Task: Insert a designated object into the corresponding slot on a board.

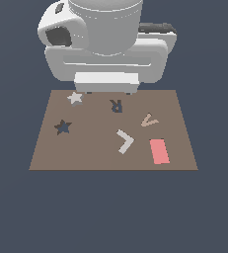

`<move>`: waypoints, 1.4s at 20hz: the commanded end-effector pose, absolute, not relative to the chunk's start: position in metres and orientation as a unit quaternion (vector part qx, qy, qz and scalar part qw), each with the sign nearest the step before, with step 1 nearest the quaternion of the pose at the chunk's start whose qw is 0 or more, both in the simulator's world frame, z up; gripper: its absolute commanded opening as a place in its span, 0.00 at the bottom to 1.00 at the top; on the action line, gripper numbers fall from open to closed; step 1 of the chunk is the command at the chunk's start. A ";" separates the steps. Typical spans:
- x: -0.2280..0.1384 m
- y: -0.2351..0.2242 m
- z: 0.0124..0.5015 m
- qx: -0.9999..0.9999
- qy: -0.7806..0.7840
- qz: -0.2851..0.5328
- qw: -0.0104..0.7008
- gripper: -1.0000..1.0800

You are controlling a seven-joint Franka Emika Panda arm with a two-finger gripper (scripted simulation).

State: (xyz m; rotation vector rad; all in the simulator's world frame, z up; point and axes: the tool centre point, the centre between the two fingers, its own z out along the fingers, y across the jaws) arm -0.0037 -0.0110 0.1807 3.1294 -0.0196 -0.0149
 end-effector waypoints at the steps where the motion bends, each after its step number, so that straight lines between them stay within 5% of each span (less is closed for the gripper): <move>1: -0.004 -0.011 0.181 1.000 -0.006 -0.005 0.006 0.96; 28: -0.071 -0.074 0.106 0.984 0.177 -0.002 0.003 0.96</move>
